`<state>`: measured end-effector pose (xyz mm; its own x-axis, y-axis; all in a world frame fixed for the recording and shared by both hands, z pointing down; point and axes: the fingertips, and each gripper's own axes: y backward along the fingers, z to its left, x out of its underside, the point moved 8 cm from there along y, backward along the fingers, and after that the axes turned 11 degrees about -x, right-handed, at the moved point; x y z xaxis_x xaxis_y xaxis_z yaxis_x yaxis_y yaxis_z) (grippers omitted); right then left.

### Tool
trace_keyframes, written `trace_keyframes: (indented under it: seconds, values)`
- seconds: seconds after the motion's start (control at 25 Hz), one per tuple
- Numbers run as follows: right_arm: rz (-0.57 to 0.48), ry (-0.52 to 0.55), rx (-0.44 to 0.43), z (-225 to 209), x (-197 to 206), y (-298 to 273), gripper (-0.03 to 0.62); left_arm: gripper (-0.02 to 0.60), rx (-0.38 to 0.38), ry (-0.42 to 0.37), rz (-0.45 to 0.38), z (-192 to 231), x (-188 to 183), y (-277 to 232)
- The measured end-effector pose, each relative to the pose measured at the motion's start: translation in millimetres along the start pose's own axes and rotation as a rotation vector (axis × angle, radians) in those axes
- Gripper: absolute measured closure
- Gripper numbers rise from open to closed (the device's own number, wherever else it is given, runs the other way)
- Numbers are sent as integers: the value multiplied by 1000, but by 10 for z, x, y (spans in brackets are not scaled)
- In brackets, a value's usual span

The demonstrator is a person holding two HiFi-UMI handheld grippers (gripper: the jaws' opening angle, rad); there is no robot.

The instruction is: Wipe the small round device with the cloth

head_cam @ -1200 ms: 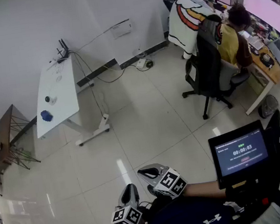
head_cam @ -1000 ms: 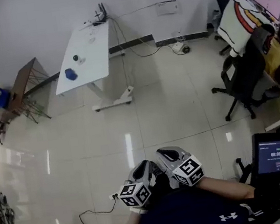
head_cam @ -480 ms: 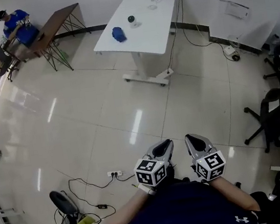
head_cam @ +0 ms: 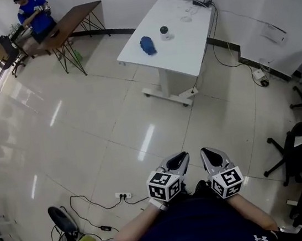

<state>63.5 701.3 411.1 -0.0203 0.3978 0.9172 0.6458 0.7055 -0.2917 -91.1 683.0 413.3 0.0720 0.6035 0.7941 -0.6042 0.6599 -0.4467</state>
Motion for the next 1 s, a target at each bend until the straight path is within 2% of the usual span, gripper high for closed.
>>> trace_keyframes:
  seconds: [0.28,0.6,0.76,1.0]
  values:
    - [20,-30,-50,-284,-62,-439,582,543,-48,8,12,264,-204,-272]
    - [18,-24,-133,-938,-397,-1034,582,543,-133,31,-4,537,-666,-891]
    - [28,-30,-149,-1409,-569,-1233,582,543,-146,38,-7,538,-937,-1345]
    - [3,-18,-154,-1800,-799,-1392,582,542,-154,27,-19,549,-1182,-1673]
